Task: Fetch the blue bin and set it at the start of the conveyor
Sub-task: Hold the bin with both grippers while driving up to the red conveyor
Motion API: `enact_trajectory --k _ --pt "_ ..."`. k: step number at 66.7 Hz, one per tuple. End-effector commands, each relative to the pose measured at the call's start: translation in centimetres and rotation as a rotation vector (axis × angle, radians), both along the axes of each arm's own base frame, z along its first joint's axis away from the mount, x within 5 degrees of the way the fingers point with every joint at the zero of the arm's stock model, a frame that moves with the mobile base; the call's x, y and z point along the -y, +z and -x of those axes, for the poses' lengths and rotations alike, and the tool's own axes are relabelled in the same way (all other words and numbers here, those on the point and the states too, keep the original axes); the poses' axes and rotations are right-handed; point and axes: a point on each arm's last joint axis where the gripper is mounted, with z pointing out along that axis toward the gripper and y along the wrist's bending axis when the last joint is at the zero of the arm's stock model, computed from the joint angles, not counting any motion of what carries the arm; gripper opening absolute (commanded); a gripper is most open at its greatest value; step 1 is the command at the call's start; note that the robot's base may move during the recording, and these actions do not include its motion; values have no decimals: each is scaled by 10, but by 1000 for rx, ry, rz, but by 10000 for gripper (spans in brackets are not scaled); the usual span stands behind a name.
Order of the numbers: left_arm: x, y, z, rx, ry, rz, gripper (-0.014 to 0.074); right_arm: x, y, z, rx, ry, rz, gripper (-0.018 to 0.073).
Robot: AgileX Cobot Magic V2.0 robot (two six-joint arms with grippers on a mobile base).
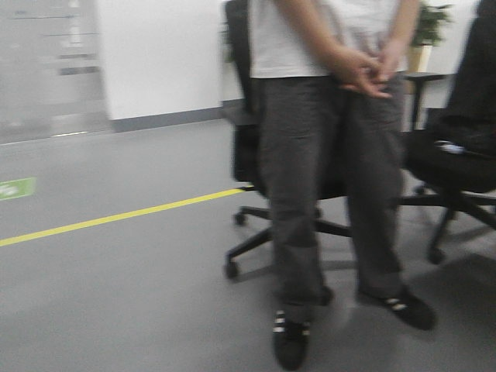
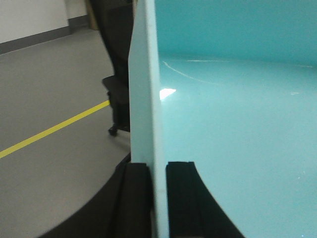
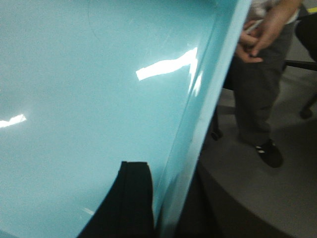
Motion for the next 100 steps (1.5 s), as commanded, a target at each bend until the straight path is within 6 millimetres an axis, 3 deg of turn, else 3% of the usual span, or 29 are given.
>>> enact_trajectory --k 1,100 --pt "7 12 7 52 -50 98 -111 -6 11 1 95 43 -48 -153" --pt "7 12 6 53 -49 97 -111 -6 11 1 95 43 -48 -153"
